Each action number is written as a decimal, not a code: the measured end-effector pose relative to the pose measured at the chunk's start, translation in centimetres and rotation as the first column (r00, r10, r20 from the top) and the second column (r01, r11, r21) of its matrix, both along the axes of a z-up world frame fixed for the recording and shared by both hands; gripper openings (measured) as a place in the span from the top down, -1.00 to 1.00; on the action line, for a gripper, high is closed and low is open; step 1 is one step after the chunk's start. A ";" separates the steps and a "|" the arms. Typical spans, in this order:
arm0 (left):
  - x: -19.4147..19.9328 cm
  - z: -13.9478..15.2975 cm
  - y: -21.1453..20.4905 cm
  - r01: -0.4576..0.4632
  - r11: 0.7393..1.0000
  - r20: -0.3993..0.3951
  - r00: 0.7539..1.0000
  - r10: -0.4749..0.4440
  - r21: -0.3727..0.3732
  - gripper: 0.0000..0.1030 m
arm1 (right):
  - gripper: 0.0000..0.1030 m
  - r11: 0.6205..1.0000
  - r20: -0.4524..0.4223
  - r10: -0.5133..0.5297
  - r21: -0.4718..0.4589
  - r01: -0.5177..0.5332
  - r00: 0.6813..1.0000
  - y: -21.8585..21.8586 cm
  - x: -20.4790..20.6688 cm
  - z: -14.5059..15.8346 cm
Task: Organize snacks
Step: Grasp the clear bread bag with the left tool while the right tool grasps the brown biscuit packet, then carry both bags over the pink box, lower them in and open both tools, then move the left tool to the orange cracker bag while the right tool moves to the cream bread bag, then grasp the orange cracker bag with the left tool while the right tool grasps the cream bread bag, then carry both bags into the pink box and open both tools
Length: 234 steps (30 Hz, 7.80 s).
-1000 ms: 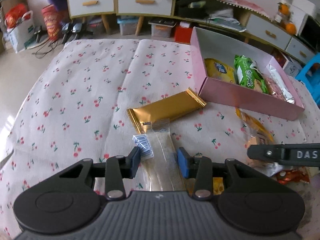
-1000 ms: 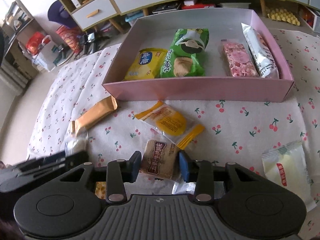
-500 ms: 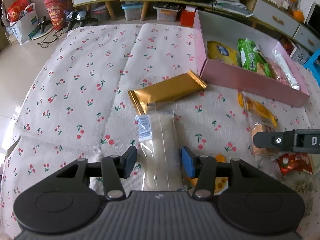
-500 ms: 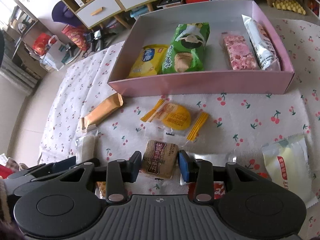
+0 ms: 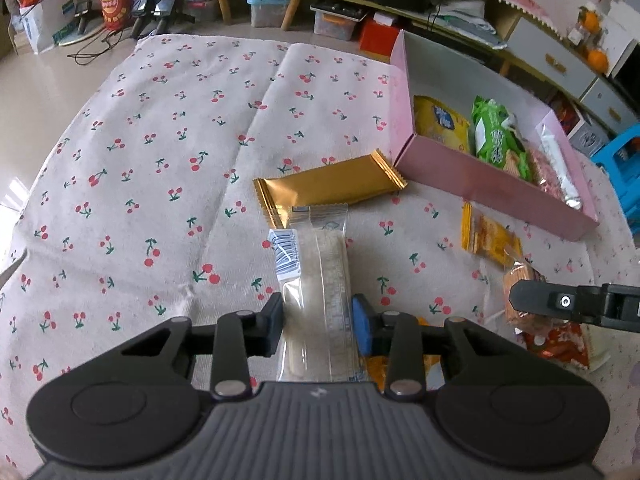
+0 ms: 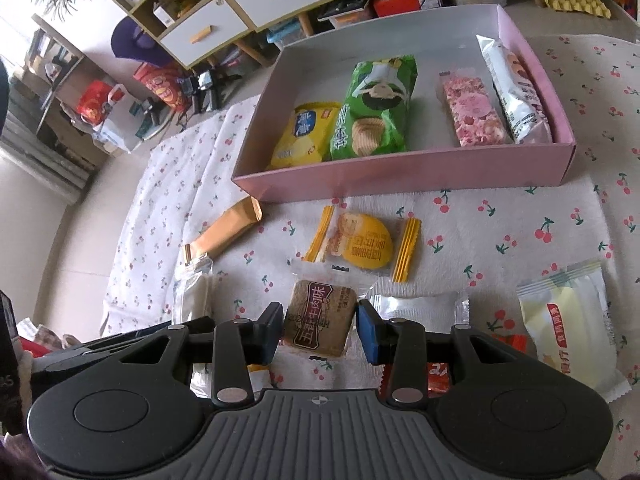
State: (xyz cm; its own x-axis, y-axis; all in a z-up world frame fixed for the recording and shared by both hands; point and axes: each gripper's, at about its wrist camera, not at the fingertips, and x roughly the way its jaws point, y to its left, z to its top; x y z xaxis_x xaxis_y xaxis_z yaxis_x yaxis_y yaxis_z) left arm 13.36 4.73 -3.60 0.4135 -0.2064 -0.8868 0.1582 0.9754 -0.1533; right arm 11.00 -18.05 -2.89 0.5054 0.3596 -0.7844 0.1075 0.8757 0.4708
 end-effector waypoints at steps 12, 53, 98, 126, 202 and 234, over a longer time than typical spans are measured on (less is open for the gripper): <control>0.2 1.1 0.3 -0.023 0.998 0.004 1.000 0.023 -0.055 0.37 | 0.26 0.999 0.024 -0.038 0.026 0.037 0.999 -1.5 -0.6 1.2; 5.1 5.1 -8.6 0.043 0.968 0.217 0.976 0.012 -0.246 0.37 | 0.25 0.904 0.113 -0.393 0.226 0.362 0.913 -14.9 -0.1 2.1; 7.7 1.8 -10.0 0.015 0.976 0.375 0.924 0.070 -0.218 0.31 | 0.20 0.930 0.150 -0.348 0.178 0.321 0.925 -13.0 1.4 1.3; 2.3 6.1 -8.1 0.060 0.998 0.282 0.958 -0.062 0.014 -0.94 | -0.73 0.971 0.164 -0.239 0.032 0.237 0.957 -11.6 -2.3 4.3; -3.1 -1.2 -8.0 0.141 0.977 0.007 0.990 -0.144 0.162 0.22 | -0.35 0.905 -0.088 -0.013 -0.426 -0.026 0.996 -7.1 -4.4 -2.8; -2.1 0.0 -6.9 0.099 0.994 0.018 0.995 -0.100 0.053 0.28 | 0.02 0.963 -0.042 -0.116 -0.248 0.102 0.992 -10.4 -4.5 -0.9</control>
State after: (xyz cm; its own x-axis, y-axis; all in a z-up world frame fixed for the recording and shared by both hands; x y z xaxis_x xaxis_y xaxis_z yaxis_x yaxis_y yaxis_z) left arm 11.30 -2.13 -3.56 0.4114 -0.2015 -0.8889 0.2570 0.9613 -0.0990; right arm 6.54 -28.42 -3.80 0.4840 0.0979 -0.8696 0.2290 0.9449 0.2338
